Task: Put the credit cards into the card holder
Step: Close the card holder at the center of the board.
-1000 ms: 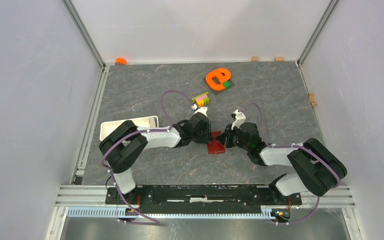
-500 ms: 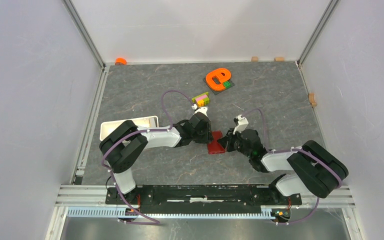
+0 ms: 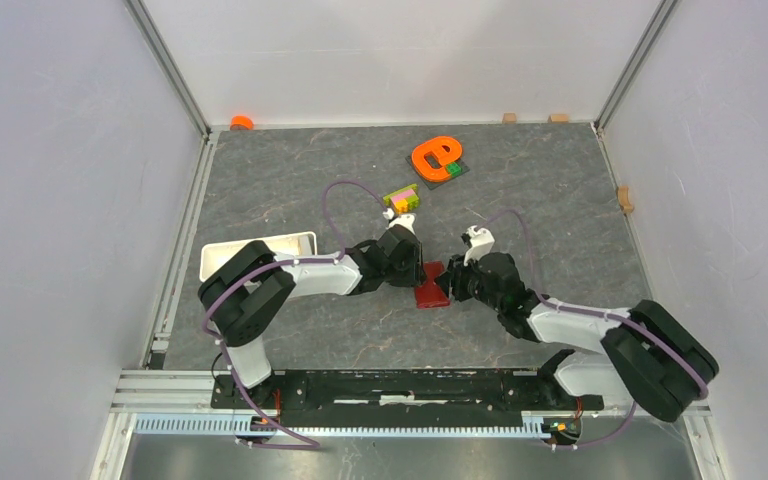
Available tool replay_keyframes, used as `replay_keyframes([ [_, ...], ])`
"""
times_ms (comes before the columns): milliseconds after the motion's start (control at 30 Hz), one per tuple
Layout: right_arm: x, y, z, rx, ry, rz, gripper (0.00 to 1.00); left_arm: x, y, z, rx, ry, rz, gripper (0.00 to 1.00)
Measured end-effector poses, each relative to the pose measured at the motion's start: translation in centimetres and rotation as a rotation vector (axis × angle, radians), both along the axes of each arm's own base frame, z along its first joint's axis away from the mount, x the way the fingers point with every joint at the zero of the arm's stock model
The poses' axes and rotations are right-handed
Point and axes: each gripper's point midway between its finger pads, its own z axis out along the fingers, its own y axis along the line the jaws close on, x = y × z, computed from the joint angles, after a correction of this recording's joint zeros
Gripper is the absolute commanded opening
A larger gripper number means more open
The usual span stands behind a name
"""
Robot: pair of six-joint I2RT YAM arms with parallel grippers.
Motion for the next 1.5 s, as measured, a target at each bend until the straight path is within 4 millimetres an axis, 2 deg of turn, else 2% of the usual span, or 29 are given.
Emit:
replay_keyframes([
  [233,1.2,-1.5,1.2,-0.209,-0.025,0.016,0.50,-0.4,0.3,0.1,0.001,0.002,-0.003,0.45],
  [433,0.7,-2.4,0.6,-0.330,0.012,0.074,0.50,-1.2,0.8,0.1,0.014,0.014,-0.011,0.45],
  [833,-0.9,-1.2,0.5,-0.338,0.080,0.159,0.51,-1.3,0.8,0.1,0.013,0.015,-0.013,0.44],
  [1067,-1.8,-0.5,0.8,-0.360,0.090,0.176,0.48,-1.3,0.8,0.1,0.013,0.015,-0.014,0.43],
  [1300,-1.3,0.1,1.6,-0.389,0.063,0.160,0.34,-1.3,0.7,0.1,0.012,0.016,-0.014,0.43],
  [1500,-1.2,-0.1,1.1,-0.425,0.073,0.145,0.31,-1.3,0.7,0.1,0.013,0.016,-0.014,0.43],
])
